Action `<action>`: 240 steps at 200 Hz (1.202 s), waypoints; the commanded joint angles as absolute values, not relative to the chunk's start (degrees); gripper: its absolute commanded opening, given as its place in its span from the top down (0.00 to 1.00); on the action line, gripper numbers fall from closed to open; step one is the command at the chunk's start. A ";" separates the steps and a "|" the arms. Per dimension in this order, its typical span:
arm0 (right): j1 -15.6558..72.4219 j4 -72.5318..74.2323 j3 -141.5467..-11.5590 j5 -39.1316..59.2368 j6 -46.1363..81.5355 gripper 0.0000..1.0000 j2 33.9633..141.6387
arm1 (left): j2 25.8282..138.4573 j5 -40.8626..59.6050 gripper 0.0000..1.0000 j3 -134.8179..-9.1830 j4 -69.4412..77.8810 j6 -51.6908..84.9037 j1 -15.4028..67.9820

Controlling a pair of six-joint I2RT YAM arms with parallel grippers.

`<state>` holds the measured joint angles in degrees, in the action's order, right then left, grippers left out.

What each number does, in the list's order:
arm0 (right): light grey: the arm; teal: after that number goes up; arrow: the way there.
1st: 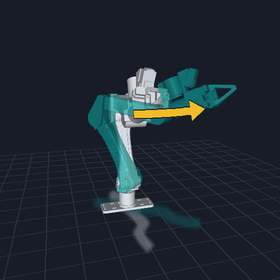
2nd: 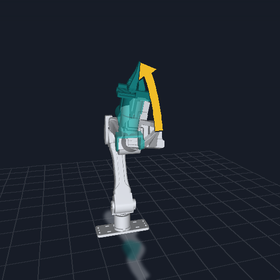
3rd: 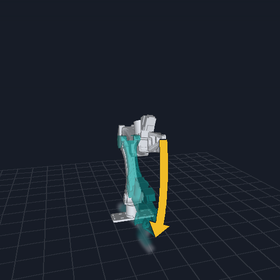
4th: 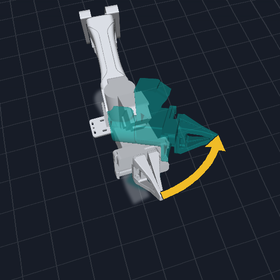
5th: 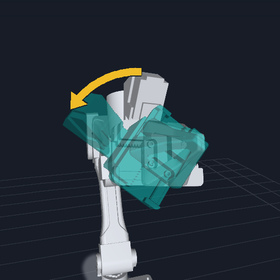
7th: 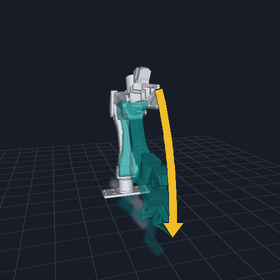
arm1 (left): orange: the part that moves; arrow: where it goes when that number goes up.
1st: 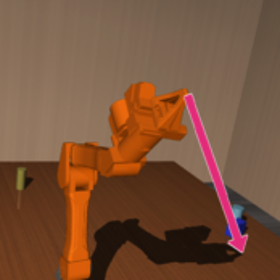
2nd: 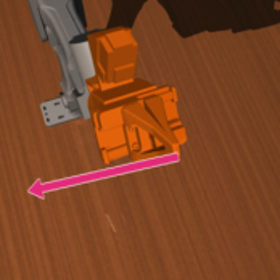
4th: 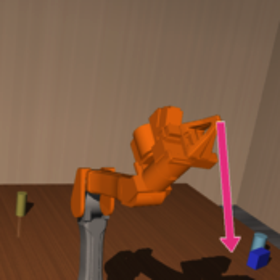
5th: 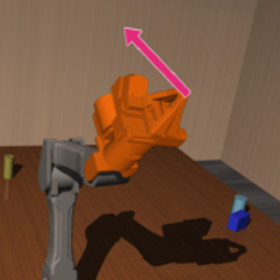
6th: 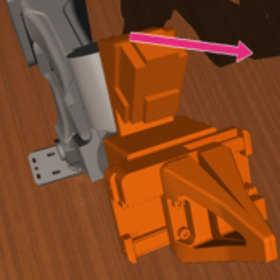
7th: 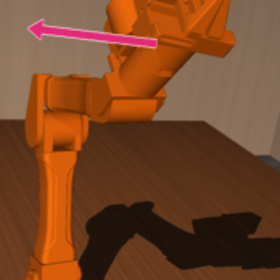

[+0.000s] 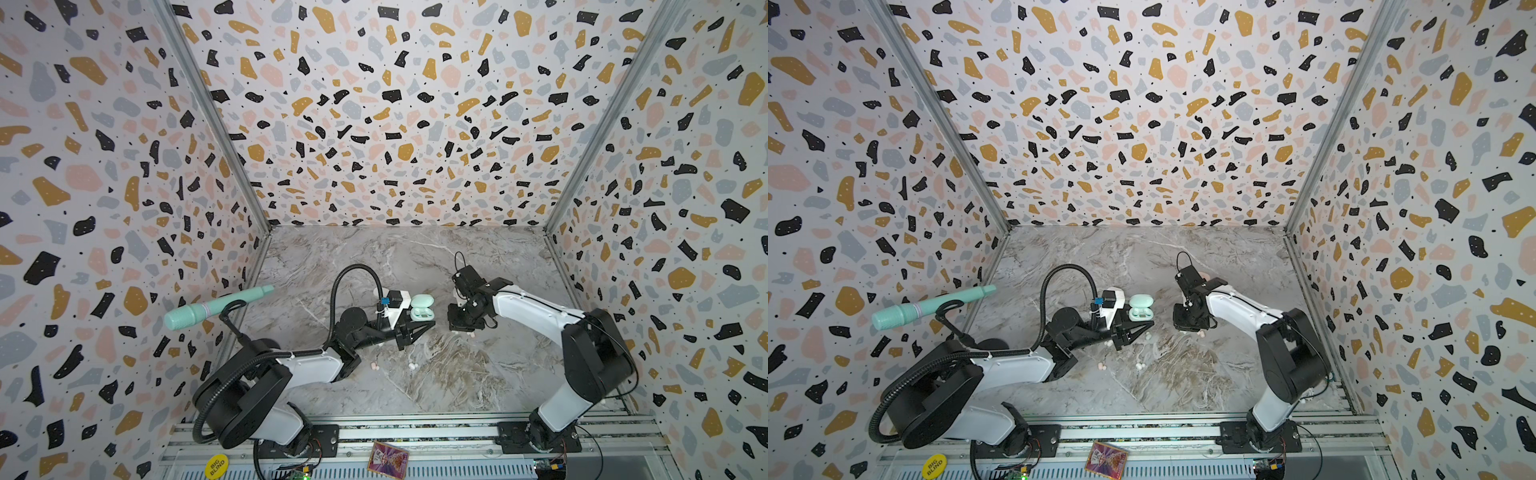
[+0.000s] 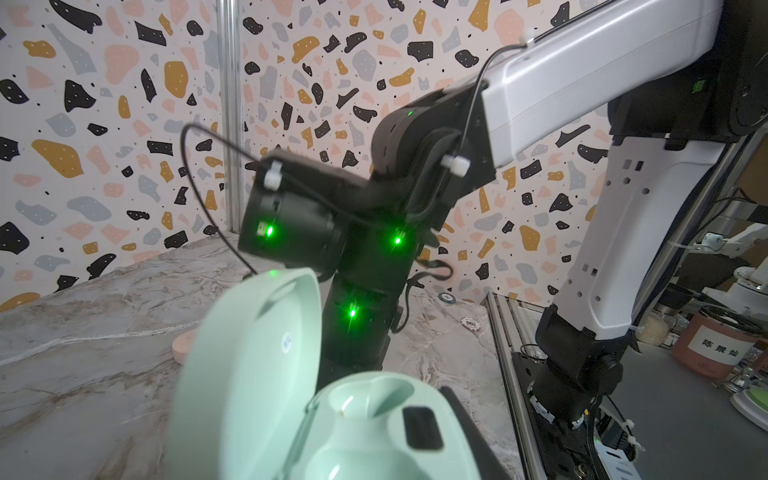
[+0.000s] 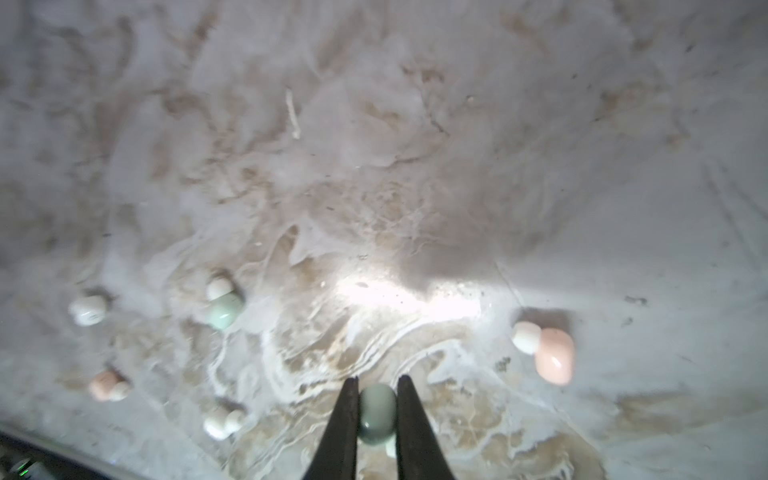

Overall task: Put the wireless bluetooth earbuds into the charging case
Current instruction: 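Close the right gripper on the mint-green earbud and lift, then carry the earbud with the right gripper over the case in the left gripper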

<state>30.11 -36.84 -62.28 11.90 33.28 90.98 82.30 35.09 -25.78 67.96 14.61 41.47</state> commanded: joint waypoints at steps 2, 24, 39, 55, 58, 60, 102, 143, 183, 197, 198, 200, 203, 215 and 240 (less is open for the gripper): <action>27.99 -38.46 -62.35 16.61 30.19 0.91 82.99 | 81.26 36.47 0.80 -27.58 70.22 15.20 41.75; 25.14 -40.78 -64.07 21.55 27.09 0.91 77.16 | 81.76 36.91 0.80 -28.44 70.50 15.48 41.77; 22.86 -41.84 -65.84 26.43 24.77 0.91 73.86 | 82.96 37.41 0.80 -29.12 71.62 15.80 41.84; 21.69 -43.13 -68.63 31.24 21.89 0.91 71.62 | 85.04 38.35 0.80 -29.85 73.95 16.42 41.84; 21.63 -43.44 -69.20 32.02 21.36 0.91 71.33 | 85.50 38.58 0.79 -30.00 74.58 16.59 41.84; 21.62 -43.60 -69.46 32.53 21.07 0.91 71.14 | 85.82 38.58 0.79 -30.09 74.94 16.74 41.79; 21.53 -44.07 -74.45 43.04 17.19 0.91 68.31 | 93.46 40.84 0.79 -32.74 86.48 21.95 41.84; 21.64 -42.65 -74.20 50.03 15.57 0.91 66.73 | 96.46 42.01 0.79 -34.57 91.04 24.75 41.84; 24.61 -40.37 -73.20 51.33 15.58 0.92 66.73 | 95.99 42.28 0.78 -35.30 92.01 25.76 42.06; 25.65 -39.83 -73.00 50.85 15.49 0.92 67.34 | 95.39 42.30 0.78 -35.38 91.43 25.48 42.29; 25.75 -39.78 -72.97 50.83 15.48 0.92 67.37 | 95.38 42.33 0.78 -35.36 91.42 25.44 42.28; 25.77 -39.63 -72.85 50.87 15.60 0.92 67.45 | 95.30 42.29 0.78 -35.36 91.39 25.41 42.32; 25.97 -39.35 -72.69 50.93 15.57 0.92 67.48 | 95.25 42.32 0.78 -35.38 91.33 25.40 42.42; 26.27 -38.50 -71.98 50.81 15.86 0.92 67.75 | 94.72 42.28 0.78 -35.40 91.24 25.27 42.59; 26.70 -36.49 -71.02 50.83 16.80 0.92 67.74 | 93.42 42.10 0.78 -34.99 90.33 24.58 43.03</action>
<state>26.28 -39.16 -71.81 49.95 16.69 67.83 95.88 41.28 -33.82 82.52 25.15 42.37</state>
